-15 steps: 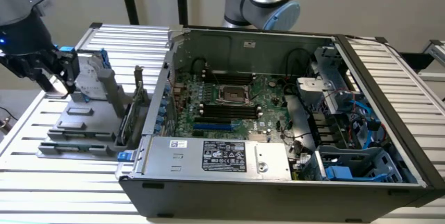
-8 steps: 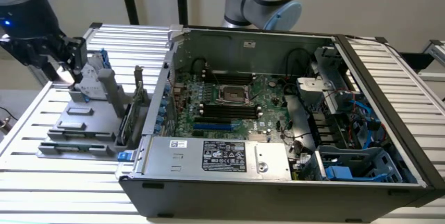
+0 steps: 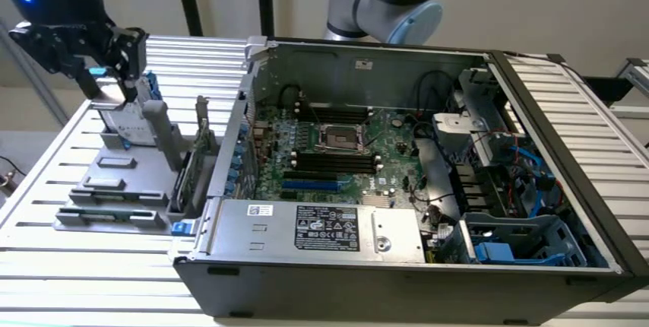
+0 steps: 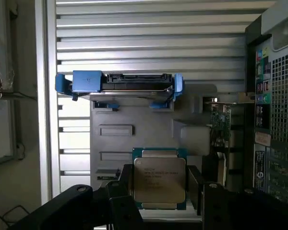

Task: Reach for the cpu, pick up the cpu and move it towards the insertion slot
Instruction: 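Pick up the cpu and move it towards the insertion slot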

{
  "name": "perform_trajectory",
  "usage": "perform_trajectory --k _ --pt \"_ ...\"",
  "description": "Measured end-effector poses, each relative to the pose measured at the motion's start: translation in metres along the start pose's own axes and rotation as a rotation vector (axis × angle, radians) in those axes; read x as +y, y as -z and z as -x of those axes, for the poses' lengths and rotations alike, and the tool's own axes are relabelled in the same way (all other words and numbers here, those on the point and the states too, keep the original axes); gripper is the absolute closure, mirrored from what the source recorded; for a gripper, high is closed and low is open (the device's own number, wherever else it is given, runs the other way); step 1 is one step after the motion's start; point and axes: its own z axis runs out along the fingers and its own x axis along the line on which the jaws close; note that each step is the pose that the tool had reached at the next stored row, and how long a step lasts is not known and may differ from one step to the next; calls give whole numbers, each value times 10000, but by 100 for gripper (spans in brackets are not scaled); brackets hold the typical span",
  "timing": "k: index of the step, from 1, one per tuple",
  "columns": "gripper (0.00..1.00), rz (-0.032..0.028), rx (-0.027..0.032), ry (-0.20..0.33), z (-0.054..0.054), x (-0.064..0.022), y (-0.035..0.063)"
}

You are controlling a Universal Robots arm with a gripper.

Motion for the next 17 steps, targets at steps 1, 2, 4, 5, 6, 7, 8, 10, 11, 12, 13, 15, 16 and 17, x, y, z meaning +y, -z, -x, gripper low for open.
perform_trajectory --k 1,2,4,5,6,7,8,10,11,12,13,15,16,17 --pt "45 2 7 -1 44 4 43" --pt "45 6 12 0 89 7 82" --pt "45 13 24 -1 179 14 160" --pt "45 17 28 -1 223 17 193" --pt "45 22 32 -2 267 20 226" --pt "45 27 36 -2 313 23 256" --pt "45 35 37 -2 360 26 285" --pt "45 50 41 -1 449 31 336" --pt "45 59 43 -1 494 33 360" --pt "45 67 45 -2 540 36 385" --pt "45 77 45 -2 584 38 407" --pt "45 96 49 -1 674 42 447" --pt "45 107 50 -1 720 45 464" --pt "45 118 51 -1 763 47 478"
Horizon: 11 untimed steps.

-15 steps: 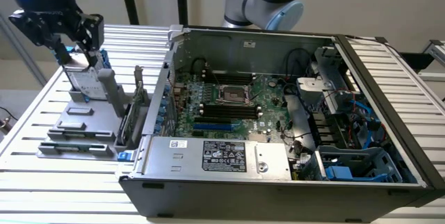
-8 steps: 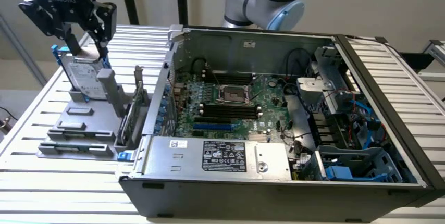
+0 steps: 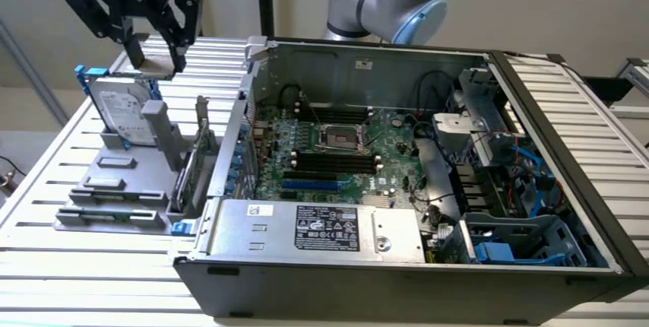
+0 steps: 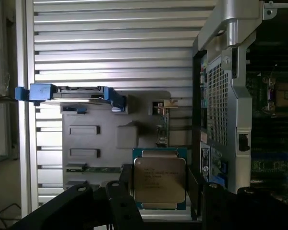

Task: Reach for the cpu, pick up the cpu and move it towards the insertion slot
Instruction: 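Pick up the cpu and move it towards the insertion slot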

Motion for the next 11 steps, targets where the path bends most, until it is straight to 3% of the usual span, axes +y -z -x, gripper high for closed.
perform_trajectory --k 11 --pt "45 127 6 2 499 16 54"
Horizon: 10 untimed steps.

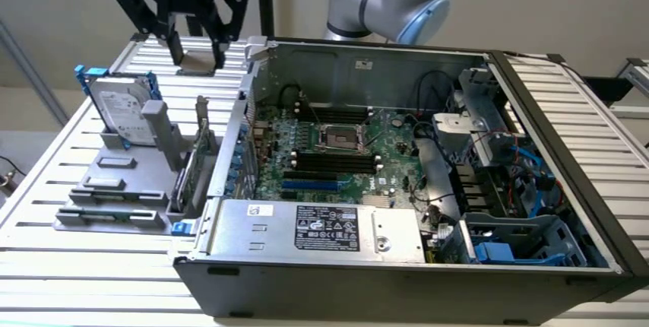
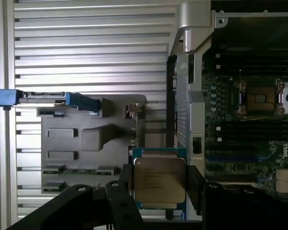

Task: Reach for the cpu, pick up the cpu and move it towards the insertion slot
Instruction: 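Pick up the cpu and move it towards the insertion slot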

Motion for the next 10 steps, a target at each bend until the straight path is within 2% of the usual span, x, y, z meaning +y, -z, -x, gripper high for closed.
perform_trajectory --k 10 --pt "45 19 1 1 458 16 3"
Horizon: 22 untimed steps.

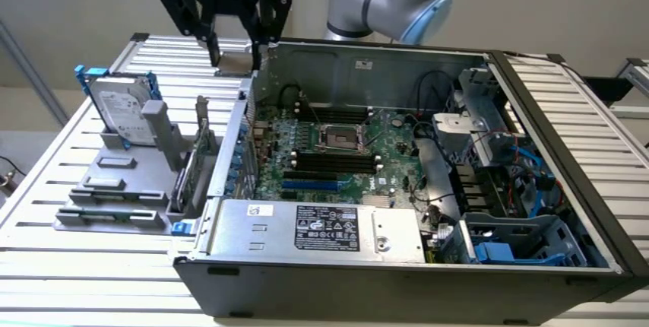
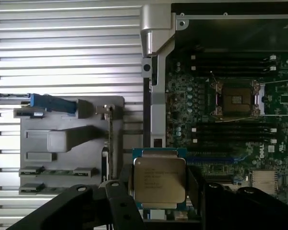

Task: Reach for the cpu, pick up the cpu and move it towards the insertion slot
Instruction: 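Pick up the cpu and move it towards the insertion slot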

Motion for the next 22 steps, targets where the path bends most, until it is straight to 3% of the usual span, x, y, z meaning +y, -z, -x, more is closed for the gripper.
perform_trajectory --k 15,22 --pt "45 -1 1 0 681 52 -104" --pt "45 0 1 -1 999 154 -228"
